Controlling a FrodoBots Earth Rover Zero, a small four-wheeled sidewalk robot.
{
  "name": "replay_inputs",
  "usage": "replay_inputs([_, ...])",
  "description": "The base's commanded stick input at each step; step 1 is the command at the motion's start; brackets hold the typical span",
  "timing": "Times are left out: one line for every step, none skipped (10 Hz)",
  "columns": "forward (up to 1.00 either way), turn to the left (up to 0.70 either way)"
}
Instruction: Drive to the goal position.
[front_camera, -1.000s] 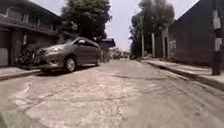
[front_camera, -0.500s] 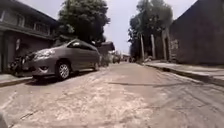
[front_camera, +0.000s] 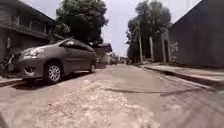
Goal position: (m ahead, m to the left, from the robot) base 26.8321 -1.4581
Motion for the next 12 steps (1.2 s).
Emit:
replay_inputs([1.0,-0.36])
replay_inputs([1.0,-0.19])
replay_inputs([1.0,0.0])
replay_inputs([1.0,0.0])
replay_inputs([1.0,0.0])
replay_inputs([1.0,0.0])
replay_inputs([1.0,0.0])
replay_inputs([1.0,0.0])
replay_inputs([1.0,0.0])
replay_inputs([1.0,0.0])
replay_inputs([1.0,0.0])
replay_inputs([1.0,0.0])
